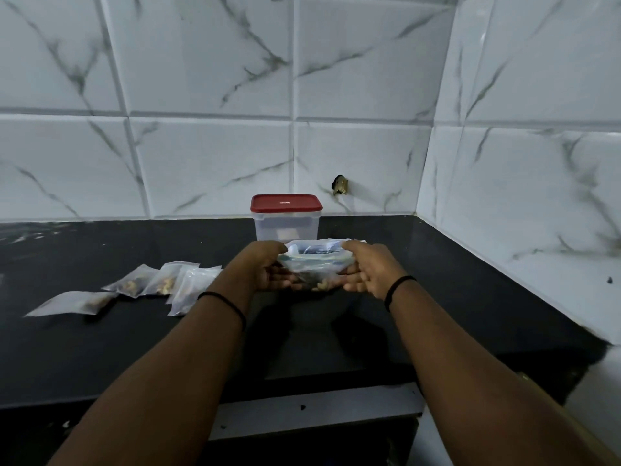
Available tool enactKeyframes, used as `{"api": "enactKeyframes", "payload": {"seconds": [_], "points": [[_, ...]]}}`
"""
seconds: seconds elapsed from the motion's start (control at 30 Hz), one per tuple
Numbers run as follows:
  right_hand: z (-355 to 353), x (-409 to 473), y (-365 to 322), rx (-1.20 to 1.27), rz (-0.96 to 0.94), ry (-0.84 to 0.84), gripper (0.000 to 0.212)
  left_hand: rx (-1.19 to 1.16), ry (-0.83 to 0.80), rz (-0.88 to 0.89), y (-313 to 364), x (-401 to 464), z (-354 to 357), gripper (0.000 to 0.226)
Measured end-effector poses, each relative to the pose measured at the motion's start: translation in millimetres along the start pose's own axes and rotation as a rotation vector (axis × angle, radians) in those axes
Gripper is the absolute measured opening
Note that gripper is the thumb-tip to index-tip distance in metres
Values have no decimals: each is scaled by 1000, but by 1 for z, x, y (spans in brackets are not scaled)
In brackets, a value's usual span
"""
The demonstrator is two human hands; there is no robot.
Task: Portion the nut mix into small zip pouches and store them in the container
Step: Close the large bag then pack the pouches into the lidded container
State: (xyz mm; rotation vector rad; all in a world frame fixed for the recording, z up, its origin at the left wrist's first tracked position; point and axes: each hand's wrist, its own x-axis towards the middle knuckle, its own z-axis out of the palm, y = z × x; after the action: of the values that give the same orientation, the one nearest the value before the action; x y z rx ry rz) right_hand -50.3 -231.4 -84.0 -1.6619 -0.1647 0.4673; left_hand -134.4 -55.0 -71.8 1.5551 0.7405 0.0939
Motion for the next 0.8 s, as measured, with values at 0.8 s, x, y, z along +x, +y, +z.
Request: {"api": "enactKeyframes", "payload": {"seconds": [0.8], "points": [[-36,35,-16,-260,137,40,19,394,385,403,32,23,-12,27]]}}
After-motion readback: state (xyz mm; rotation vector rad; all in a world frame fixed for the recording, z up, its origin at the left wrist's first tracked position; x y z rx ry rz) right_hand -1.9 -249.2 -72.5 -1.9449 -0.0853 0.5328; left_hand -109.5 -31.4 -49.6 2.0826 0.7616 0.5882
